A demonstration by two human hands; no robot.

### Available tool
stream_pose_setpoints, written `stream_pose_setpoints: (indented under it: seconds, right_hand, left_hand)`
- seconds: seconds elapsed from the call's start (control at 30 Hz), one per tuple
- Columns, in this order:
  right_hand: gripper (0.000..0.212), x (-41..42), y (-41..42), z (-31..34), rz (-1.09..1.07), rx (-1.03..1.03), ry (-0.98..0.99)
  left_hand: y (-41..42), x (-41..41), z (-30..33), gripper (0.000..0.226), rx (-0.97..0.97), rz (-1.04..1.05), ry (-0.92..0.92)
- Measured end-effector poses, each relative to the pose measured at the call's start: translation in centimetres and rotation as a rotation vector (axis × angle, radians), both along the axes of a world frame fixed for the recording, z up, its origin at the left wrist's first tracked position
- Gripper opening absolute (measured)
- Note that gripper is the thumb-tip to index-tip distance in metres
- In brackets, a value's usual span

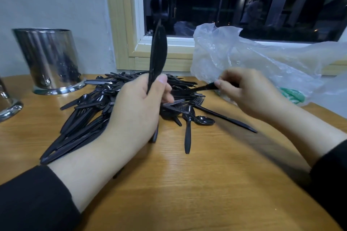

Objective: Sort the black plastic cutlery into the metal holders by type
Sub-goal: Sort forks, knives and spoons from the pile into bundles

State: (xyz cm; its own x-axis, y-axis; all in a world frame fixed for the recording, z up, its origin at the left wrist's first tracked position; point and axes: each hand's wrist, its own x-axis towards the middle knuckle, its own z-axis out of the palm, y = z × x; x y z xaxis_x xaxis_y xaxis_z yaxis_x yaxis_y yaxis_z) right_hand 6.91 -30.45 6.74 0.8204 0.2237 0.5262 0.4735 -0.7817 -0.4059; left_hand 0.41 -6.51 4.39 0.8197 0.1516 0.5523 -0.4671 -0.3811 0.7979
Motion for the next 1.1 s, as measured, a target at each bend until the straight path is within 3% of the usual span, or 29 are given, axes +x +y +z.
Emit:
stream_pose_setpoints:
  seconds: [0.1,0.27,0.43,0.47,0.53,0.63,0.73,0.87,1.1]
  right_hand:
    - [0.019,-0.9,0.0,0.6,0.219,0.106,0.087]
    - [0.019,-1.6,0.6,0.4,0.445,0.251,0.164]
    - [0.040,-1.7,0.9,0.6,0.343,0.441,0.210]
    - [0.039,-1.3,0.6,0.4,0.255,0.398,0.196]
    - [0.037,-0.1,-0.2,0.0,0.060,0.014,0.165]
    - [0.026,0.7,-0.8,-0.8,-0.063,-0.472,0.329]
    - [0.020,0.8,-0.3,-1.5,-0.090,-0.518,0.424]
    - [0.010,0.8,0.1,-1.6,-0.147,-0.504,0.358]
    - [0.010,0.2,1.3,-1.9,-0.169,-0.502,0.321]
  left_hand:
    - [0.8,0.1,0.4,0.030,0.134,0.098,-0.092]
    - [0.6,0.6,-0.4,0.022,0.298,-0.077,0.041]
    - [0.0,0.5,-0.6,0.033,0.350,-0.058,0.120]
    - [0.2,0.6,-0.7,0.035,0.306,-0.050,0.146]
    - [0.3,0.8,-0.7,0.036,0.175,-0.070,0.211]
    - [0.4,1.0,-0.7,0.042,-0.011,-0.104,0.266]
    - [0.3,0.9,-0.6,0.042,-0.051,-0.096,0.277]
    - [0.1,0.6,-0.4,0.037,-0.034,-0.081,0.303]
    - [0.4,0.8,-0.5,0.037,-0.077,-0.066,0.279]
